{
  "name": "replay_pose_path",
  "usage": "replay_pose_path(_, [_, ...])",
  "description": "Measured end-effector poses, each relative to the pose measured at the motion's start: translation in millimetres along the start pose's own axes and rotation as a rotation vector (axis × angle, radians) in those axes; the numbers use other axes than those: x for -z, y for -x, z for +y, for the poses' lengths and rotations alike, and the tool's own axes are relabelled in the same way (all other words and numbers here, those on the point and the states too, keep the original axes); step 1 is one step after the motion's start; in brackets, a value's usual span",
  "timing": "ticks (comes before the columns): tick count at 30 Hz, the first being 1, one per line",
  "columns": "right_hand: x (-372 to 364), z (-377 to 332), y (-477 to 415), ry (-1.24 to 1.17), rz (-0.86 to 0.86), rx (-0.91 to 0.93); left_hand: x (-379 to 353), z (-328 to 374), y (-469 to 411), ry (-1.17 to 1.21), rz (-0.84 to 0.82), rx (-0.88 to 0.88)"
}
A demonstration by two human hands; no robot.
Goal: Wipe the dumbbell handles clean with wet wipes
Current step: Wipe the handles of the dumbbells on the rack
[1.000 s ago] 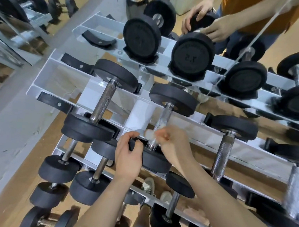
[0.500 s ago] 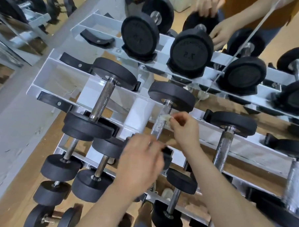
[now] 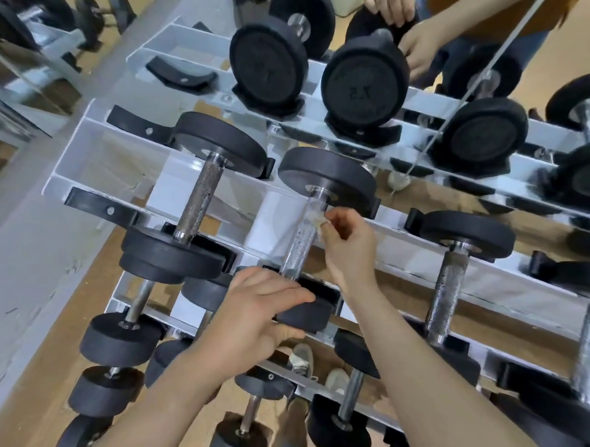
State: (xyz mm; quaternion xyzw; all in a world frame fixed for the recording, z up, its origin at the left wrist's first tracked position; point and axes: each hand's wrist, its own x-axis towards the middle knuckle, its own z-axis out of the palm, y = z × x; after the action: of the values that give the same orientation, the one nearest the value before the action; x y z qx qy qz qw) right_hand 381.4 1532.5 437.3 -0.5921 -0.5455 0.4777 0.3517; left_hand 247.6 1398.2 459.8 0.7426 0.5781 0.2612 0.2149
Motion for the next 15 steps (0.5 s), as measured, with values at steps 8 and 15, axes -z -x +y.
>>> replay_pose_path(8, [2.4,-0.1,37.2,-0.015,-0.262,-0.103,33.4,-19.1,1.8,0.262,0.022,0.173])
replay_pose_path(15, [-36.9,-15.5,20.5,-0.103,0.025,-0.1,49.4,-33.8,2.3,0.354,0.01,0.309])
